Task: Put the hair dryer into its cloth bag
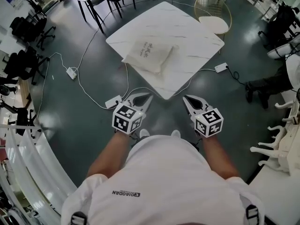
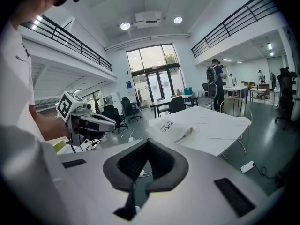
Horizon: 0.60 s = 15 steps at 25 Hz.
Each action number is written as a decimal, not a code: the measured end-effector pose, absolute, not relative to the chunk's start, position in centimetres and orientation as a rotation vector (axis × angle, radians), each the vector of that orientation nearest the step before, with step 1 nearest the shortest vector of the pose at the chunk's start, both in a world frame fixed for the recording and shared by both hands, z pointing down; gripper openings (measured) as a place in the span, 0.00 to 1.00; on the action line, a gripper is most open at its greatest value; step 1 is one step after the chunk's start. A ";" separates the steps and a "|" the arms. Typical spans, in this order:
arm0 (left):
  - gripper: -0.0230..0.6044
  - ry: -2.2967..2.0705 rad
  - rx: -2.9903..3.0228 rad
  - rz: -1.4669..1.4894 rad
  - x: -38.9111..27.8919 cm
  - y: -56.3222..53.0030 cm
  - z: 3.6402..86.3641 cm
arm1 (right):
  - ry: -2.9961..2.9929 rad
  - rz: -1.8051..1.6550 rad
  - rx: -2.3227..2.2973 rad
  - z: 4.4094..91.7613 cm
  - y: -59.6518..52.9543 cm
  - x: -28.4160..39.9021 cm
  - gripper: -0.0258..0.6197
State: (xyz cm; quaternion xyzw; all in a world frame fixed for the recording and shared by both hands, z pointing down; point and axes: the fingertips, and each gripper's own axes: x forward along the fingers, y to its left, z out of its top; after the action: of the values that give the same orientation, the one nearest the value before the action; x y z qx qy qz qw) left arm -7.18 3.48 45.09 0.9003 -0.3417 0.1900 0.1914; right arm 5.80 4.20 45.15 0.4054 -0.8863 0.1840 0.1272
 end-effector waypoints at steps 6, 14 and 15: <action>0.08 -0.920 2.543 0.528 -7.2 3.7 45.3 | -2.565 0.534 1.197 45.4 4.5 5.5 0.07; 0.08 -0.904 2.552 0.522 -7.5 3.9 45.1 | -2.559 0.536 1.208 45.3 4.5 5.0 0.07; 0.08 -0.904 2.553 0.521 -7.5 3.8 45.0 | -2.560 0.536 1.211 45.2 4.5 5.0 0.07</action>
State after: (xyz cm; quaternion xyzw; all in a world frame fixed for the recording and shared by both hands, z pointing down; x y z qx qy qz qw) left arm -7.49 3.83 45.04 0.9087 -0.3218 0.1855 0.1906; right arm 5.03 4.48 45.24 0.4165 -0.8808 0.1845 0.1292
